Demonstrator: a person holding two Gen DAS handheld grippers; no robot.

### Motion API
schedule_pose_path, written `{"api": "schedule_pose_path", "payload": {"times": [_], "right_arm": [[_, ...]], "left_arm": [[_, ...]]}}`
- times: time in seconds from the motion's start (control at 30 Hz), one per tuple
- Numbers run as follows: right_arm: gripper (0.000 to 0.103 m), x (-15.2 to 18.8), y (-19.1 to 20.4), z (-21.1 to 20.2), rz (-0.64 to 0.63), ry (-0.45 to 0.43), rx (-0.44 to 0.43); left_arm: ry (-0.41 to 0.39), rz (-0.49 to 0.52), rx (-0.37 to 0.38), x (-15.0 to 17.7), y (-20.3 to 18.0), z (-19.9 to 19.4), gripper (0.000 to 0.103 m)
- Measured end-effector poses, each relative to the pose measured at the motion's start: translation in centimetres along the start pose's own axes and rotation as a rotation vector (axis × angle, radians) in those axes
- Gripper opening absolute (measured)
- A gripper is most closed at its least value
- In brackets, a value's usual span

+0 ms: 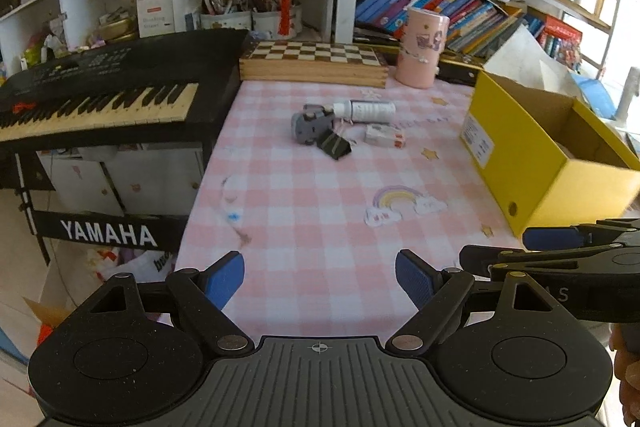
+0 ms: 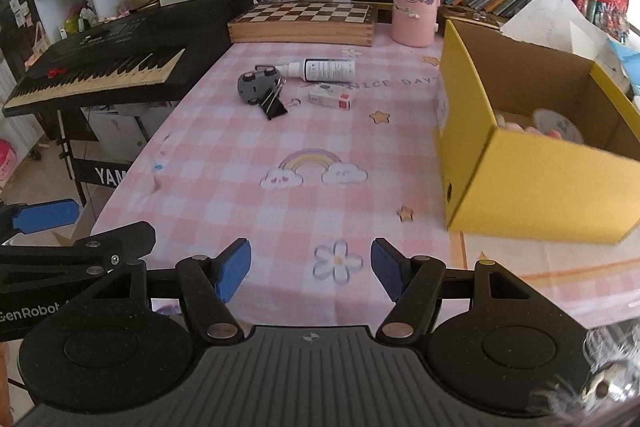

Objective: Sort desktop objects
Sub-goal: 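Move both tools toward the binder clip and small white box, then close the right tool on the small white box while the left tool grasps the black binder clip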

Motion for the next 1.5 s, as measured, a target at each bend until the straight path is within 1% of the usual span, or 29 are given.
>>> {"api": "schedule_pose_path", "payload": {"times": [0.23, 0.37, 0.47, 0.67, 0.8, 0.93, 1.13, 1.23, 1.4, 1.5], "right_arm": [[0.065, -4.1, -1.2, 2.5, -0.006, -0.022, -0.016], [0.065, -6.4, -1.9, 4.2, -0.013, -0.033, -0.019], [0.066, -7.7, -2.4, 5.7, -0.011, -0.033, -0.017], [0.065, -10.8, -4.0, 8.9, 0.047, -0.041, 0.004], [0.065, -12.4, -4.0, 11.2, 0.059, -0.050, 0.018], [0.065, -13.1, -3.3, 13.9, 0.059, -0.040, 0.051], [0.065, -14.3, -2.1, 17.2, 0.020, -0.058, 0.096], [0.065, -14.6, -2.2, 18.8, 0.033, -0.041, 0.118], [0.065, -14.6, -2.3, 20.7, 0.049, 0.003, 0.106], [0.067, -14.7, -2.3, 21.2, 0.040, 0.004, 0.100]], "left_arm": [[-0.020, -0.006, -0.038, -3.5, -0.1, 2.5, 0.085], [-0.016, -0.023, -0.063, -5.0, -0.1, 4.0, 0.085], [-0.003, -0.033, -0.082, -5.5, 0.0, 5.0, 0.085], [0.035, -0.066, -0.120, -6.0, 0.5, 6.7, 0.085], [0.053, -0.084, -0.143, -6.2, 0.7, 7.5, 0.085], [0.071, -0.101, -0.167, -6.4, 1.1, 8.4, 0.085], [0.113, -0.121, -0.197, -6.4, 2.0, 9.5, 0.085], [0.129, -0.121, -0.203, -6.4, 2.1, 9.9, 0.085], [0.135, -0.116, -0.199, -6.8, 2.3, 10.6, 0.085], [0.132, -0.106, -0.189, -7.1, 2.0, 11.0, 0.085]]}}
Point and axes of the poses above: each gripper's, at about its wrist camera, not at the fingertips, and z roughly the way its jaws point, y to its left, x to its underside, the point moved 6 cm from there along z, roughly the way its jaws point, and after that the axes turned 3 degrees about y, right-handed, at the moved point
